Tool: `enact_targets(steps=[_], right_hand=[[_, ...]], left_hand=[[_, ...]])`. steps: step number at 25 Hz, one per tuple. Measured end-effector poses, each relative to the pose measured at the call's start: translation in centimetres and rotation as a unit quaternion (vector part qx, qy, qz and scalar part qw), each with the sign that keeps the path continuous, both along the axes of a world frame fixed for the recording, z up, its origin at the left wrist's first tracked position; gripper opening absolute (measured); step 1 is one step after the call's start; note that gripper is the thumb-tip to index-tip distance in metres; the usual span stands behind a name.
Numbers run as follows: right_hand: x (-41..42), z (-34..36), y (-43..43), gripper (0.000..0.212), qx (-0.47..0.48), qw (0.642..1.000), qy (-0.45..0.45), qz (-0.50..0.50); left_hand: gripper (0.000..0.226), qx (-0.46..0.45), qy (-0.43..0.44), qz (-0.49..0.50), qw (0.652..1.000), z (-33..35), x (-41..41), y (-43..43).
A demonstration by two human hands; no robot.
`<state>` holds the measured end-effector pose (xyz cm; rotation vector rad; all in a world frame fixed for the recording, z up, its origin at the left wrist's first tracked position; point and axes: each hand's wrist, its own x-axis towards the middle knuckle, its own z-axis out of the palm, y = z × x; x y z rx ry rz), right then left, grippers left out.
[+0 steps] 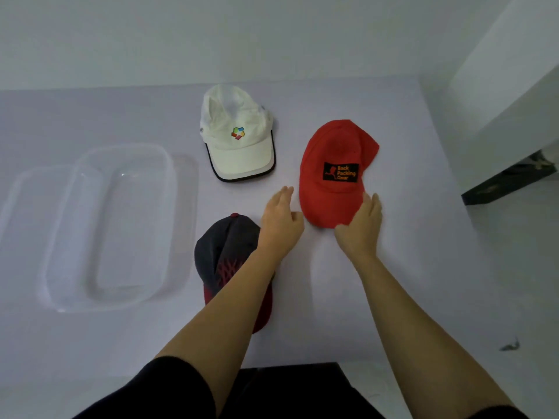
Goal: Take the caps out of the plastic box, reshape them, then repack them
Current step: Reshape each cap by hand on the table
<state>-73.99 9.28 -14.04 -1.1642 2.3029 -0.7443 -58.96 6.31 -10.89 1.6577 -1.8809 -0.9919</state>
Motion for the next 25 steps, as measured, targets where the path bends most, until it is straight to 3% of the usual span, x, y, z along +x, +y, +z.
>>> enact_targets(steps=[2,4,7,11,16,19,22,25], right_hand=[[-2.0,-1.8,1.3,0.090,0.069,0.995,-0.005,0.073],[-3.1,-2.9,2.2,0.086,0.071,0.990,0.009,0.122],[-3.3,-3.5,3.0,0.073,0.039,0.989,0.044,0.138],[-3.5,-3.4,3.3,0.071,0.015,0.985,0.072,0.153],[-5.2,-2.7,2.5,0.059,0.033,0.987,0.117,0.104],[-4.7,-2.1,3.6,0.057,-0.049,0.974,0.169,0.142],[-3.8,0.1,4.3,0.050,-0.101,0.983,0.101,0.119],[-2.2,1.6,4.6,0.044,-0.149,0.983,0.032,0.099]], left_hand=[[0.077,0.060,-0.039,-0.087,0.994,-1.8,-1.6,0.5],[0.089,0.060,-0.088,-0.131,0.986,-3.1,-3.2,0.7],[0.083,0.024,-0.155,-0.144,0.977,-4.4,-5.0,0.4],[0.067,0.030,-0.199,-0.151,0.968,-5.2,-5.9,1.5],[0.064,0.014,-0.161,-0.163,0.973,-4.1,-5.0,4.0],[0.066,-0.001,-0.095,-0.096,0.991,-3.1,-4.9,3.1],[0.072,-0.032,-0.047,-0.076,0.996,-2.2,-4.8,3.2],[0.073,-0.007,0.045,-0.042,0.998,-1.0,-5.2,4.9]])
